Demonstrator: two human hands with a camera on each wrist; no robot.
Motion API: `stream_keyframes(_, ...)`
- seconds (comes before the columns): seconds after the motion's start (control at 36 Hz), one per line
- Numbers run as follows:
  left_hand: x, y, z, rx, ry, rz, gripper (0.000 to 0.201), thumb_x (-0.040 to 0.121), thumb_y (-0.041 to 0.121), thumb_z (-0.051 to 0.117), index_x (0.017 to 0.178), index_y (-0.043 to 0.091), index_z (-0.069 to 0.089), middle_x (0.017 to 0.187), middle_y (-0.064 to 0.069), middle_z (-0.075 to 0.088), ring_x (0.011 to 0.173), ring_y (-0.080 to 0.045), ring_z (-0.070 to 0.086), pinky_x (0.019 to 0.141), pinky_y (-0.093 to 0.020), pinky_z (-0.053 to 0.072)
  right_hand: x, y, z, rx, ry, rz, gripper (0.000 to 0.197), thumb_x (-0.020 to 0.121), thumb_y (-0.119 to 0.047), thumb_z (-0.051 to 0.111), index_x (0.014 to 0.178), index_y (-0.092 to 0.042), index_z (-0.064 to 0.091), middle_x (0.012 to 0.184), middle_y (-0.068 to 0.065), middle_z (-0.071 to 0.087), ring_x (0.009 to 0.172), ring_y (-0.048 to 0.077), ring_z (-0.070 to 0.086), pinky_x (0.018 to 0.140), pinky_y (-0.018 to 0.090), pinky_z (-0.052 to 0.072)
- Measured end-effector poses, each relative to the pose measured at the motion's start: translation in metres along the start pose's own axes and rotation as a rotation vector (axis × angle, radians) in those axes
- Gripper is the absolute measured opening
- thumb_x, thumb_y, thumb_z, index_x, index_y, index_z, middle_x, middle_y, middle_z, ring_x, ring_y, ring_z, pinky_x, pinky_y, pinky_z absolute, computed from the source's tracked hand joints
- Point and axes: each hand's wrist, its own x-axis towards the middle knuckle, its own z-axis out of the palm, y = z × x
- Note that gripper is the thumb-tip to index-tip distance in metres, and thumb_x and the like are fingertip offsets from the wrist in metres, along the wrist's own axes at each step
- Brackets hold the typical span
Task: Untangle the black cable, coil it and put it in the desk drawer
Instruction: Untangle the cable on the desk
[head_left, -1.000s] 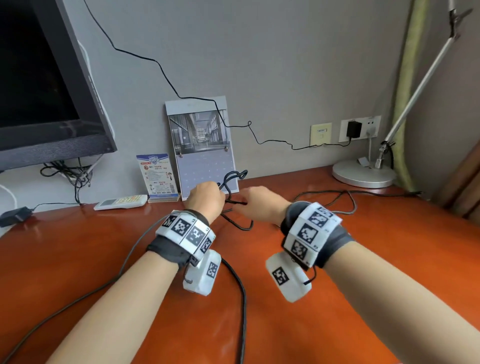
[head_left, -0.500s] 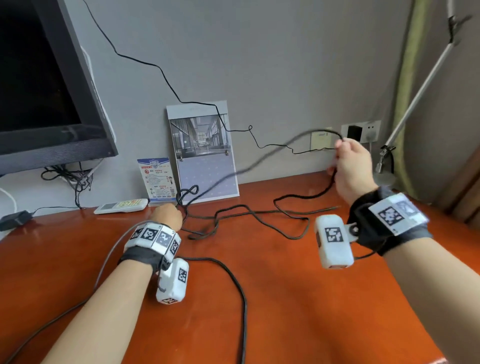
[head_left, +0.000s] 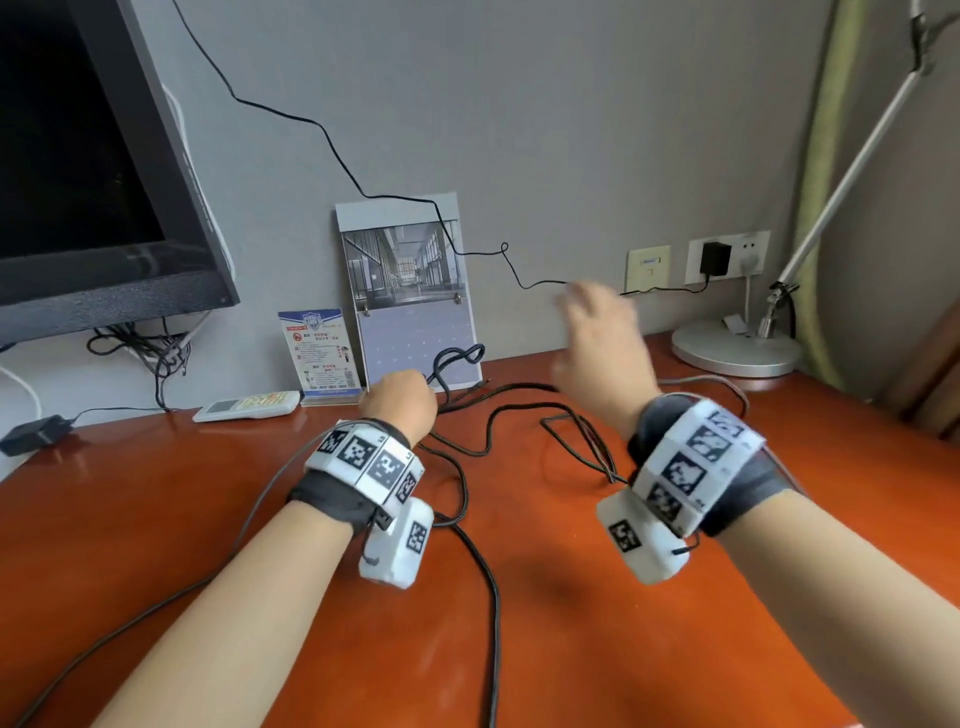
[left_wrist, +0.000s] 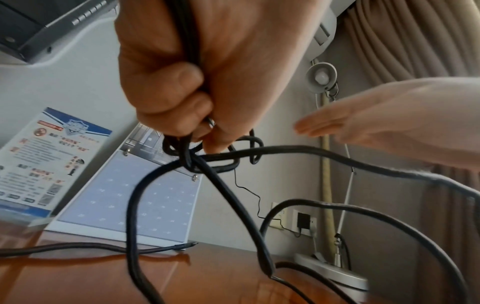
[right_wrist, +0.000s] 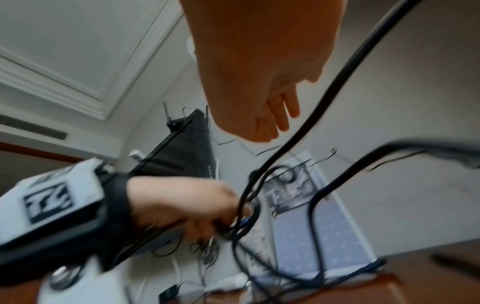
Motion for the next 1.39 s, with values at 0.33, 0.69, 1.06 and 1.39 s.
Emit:
stream_keyframes(0.33,-0.004,0.000,-0.003,-0.051,0.005,0.010,0.024,0.097,0.014,0.038,0.096,0.003,0.060,0.110,-0.020,0.061,0.100,-0.034,0.058,0.072,-0.034,0.040,-0.008,-0.057,0.029,0.085,-0.196,-0.288,0.024,0.095,-0.010,0.042,0.107,-0.011,0.063,0.108,0.006,0.062,0.106,0.027,0.049,0.070,0.029,0.032)
stream_keyframes(0.69,0.005,-0.036,0.012,-0.022,-0.138,-0.144,0.032,0.100,0.016,0.036,0.113,-0.002,0.059,0.117,-0.018,0.059,0.105,-0.032,0.058,0.079,-0.035,0.045,0.031,0.029,-0.041,0.758,0.536,0.241,0.025,0.087,-0.009,0.041,0.078,-0.006,0.064,0.061,-0.007,0.049,0.051,0.005,0.038,0.056,0.024,0.027)
stream_keyframes(1.06,0.000,-0.063,0.001,0.161,-0.221,-0.207,0.029,0.098,0.010,0.037,0.115,0.001,0.059,0.120,-0.012,0.060,0.109,-0.024,0.058,0.096,-0.032,0.045,-0.018,0.169,-0.026,0.356,-0.021,0.912,0.028,0.086,-0.003,0.057,0.112,0.006,0.060,0.110,0.023,0.064,0.107,0.036,0.060,0.079,0.033,0.047)
stream_keyframes(1.39,0.000,-0.017,0.004,0.081,-0.109,-0.098,0.030,0.098,0.019,0.038,0.105,0.002,0.062,0.102,-0.013,0.062,0.086,-0.027,0.056,0.071,-0.033,0.045,0.004,0.025,0.006,0.319,-0.104,0.158,0.055,0.083,-0.010,0.053,0.137,-0.012,0.045,0.145,0.010,0.035,0.137,0.025,0.027,0.113,0.035,0.022)
